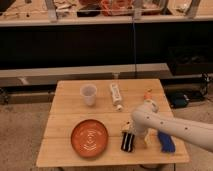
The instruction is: Place the eraser in the ceramic cup
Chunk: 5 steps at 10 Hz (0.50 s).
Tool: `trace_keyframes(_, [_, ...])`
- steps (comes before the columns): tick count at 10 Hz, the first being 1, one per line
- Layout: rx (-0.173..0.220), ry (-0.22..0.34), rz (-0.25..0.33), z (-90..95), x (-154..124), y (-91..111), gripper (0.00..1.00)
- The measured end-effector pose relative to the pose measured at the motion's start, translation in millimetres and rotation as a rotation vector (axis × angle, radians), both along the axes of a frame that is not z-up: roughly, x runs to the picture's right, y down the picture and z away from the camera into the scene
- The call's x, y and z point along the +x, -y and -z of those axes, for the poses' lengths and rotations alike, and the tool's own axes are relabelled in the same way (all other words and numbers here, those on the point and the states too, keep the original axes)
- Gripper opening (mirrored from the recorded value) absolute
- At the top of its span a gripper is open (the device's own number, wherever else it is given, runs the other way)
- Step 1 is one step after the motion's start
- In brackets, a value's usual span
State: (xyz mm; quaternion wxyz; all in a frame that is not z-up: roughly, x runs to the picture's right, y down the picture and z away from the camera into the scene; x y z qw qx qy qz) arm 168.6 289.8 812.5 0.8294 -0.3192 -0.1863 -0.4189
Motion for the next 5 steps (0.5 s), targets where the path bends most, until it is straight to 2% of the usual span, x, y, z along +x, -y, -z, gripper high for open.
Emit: trace_keyframes(5, [-0.002, 0.007, 0.006, -0.6, -1.5, -0.2, 0.80])
